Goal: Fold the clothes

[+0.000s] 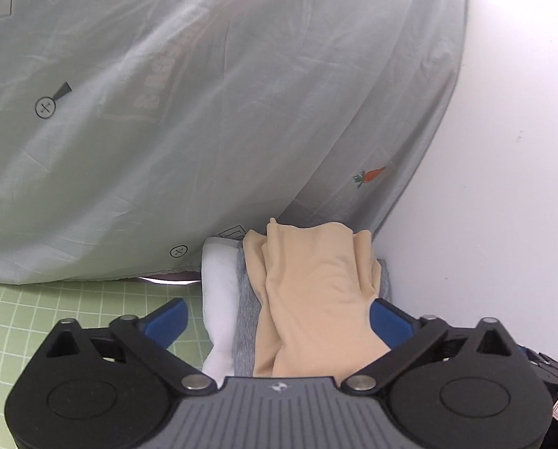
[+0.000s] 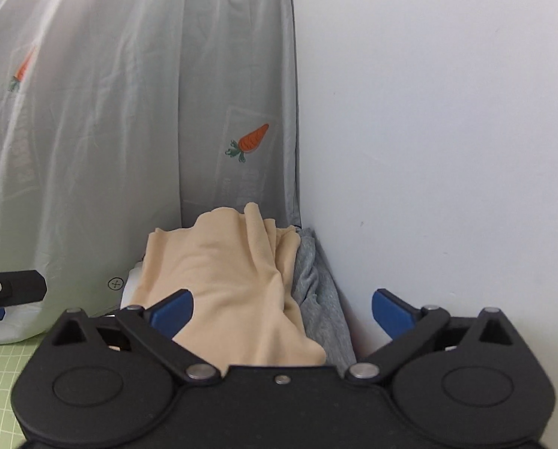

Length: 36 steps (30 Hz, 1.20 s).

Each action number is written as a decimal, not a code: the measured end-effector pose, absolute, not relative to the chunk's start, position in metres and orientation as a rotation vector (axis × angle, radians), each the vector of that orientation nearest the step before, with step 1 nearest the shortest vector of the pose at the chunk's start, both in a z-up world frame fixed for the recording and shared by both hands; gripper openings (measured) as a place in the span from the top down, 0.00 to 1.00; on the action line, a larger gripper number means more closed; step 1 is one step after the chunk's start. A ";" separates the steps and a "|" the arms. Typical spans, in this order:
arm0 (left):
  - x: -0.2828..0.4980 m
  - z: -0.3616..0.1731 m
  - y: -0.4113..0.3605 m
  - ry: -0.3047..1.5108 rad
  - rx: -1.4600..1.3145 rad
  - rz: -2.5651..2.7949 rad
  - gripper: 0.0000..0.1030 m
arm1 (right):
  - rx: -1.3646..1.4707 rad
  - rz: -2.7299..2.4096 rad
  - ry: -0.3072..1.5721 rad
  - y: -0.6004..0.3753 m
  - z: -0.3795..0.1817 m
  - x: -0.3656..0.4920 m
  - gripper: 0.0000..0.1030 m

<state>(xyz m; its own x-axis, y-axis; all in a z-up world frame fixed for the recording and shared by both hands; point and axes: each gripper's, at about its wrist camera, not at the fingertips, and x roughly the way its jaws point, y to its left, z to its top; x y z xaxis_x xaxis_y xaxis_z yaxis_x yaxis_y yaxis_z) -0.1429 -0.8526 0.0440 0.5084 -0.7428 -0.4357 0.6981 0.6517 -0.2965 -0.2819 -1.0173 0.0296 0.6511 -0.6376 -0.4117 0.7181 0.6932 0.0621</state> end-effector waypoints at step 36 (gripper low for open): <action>-0.326 -0.010 -0.729 0.634 0.235 -0.822 0.00 | 0.305 -0.768 0.620 -0.885 -0.021 -0.470 0.00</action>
